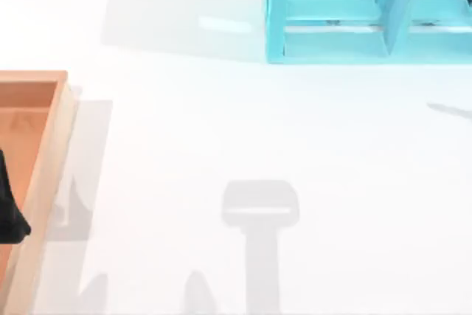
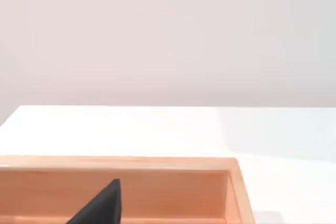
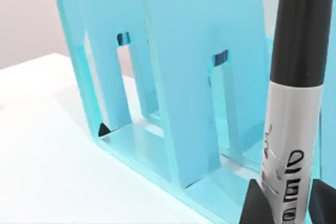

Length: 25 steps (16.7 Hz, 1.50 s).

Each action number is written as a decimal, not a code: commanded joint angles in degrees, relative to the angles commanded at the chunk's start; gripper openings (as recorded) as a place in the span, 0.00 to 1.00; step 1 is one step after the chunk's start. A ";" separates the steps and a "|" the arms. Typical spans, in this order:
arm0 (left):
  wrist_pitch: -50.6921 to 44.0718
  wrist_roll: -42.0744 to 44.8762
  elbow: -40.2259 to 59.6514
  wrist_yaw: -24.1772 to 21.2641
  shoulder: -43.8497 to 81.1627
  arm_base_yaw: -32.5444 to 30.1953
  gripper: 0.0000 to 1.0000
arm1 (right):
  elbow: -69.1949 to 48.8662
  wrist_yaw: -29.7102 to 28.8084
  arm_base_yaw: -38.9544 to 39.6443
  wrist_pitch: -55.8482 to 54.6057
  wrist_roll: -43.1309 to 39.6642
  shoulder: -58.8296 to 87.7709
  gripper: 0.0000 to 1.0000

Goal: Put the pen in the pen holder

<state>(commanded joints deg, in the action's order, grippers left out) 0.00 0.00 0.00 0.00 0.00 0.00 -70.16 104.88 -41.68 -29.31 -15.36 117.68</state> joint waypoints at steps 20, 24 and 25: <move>0.00 0.00 0.00 0.00 0.00 0.00 1.00 | 0.07 1.18 -0.64 -1.44 -0.85 -0.21 0.00; 0.00 0.00 0.00 0.00 0.00 0.00 1.00 | 0.07 1.18 -0.64 -1.44 -0.85 -0.21 0.08; 0.00 0.00 0.00 0.00 0.00 0.00 1.00 | 0.07 1.18 -0.64 -1.44 -0.85 -0.21 0.15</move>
<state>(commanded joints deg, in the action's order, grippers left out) 0.00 0.00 0.00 0.00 0.00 0.00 -70.09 106.06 -42.31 -30.75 -16.21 117.47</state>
